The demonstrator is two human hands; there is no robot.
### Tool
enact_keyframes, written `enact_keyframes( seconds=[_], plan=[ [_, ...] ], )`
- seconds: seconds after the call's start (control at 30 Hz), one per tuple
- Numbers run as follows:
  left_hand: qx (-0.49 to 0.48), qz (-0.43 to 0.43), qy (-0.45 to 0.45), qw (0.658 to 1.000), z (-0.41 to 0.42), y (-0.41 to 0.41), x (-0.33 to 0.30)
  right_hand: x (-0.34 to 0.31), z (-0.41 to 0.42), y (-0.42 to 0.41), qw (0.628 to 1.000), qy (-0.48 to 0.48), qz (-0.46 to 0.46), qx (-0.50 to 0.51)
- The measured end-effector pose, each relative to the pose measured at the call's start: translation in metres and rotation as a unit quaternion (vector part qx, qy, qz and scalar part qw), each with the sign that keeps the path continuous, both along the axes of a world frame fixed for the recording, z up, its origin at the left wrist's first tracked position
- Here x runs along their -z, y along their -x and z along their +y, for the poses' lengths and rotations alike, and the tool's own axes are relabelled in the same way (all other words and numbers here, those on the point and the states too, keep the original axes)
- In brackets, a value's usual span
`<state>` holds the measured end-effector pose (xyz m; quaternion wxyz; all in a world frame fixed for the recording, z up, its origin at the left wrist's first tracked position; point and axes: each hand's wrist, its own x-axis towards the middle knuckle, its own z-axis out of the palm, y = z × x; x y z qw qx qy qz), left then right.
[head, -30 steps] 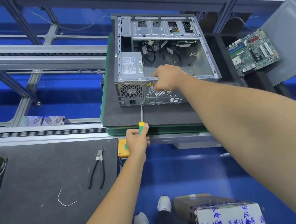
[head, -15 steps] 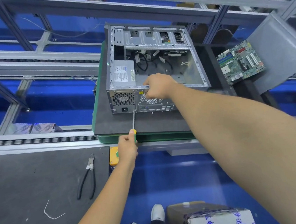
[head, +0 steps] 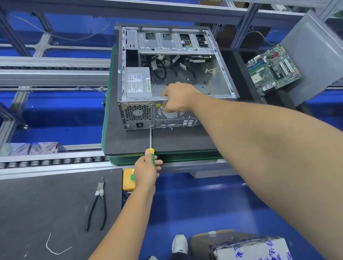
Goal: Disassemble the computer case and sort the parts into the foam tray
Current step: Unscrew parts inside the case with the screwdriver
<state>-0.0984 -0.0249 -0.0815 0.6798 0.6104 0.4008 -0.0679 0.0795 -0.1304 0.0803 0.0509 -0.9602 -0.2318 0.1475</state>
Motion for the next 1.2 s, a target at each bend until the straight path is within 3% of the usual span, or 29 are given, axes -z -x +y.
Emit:
enact_keyframes(
  seconds=[0.3, 0.43, 0.6, 0.77, 1.2],
  plan=[
    [-0.009, -0.025, 0.011, 1.000, 0.001, 0.002, 0.001, -0.001, -0.001, 0.000, 1.000, -0.005, 0.000, 0.000],
    [-0.030, 0.008, -0.012, 0.999, 0.003, 0.002, 0.001, 0.002, -0.002, -0.003, 1.000, -0.007, 0.000, -0.002],
    [0.031, 0.032, -0.062, 0.997, 0.009, -0.004, 0.000, 0.002, -0.002, -0.002, 1.000, -0.019, 0.007, -0.001],
    [0.041, 0.070, -0.010, 0.997, 0.008, -0.010, -0.005, 0.004, -0.002, -0.005, 1.000, -0.024, 0.005, -0.007],
    [-0.001, -0.017, 0.010, 1.000, -0.004, -0.004, -0.006, -0.002, -0.001, 0.000, 1.000, -0.015, 0.022, 0.003]
  ],
)
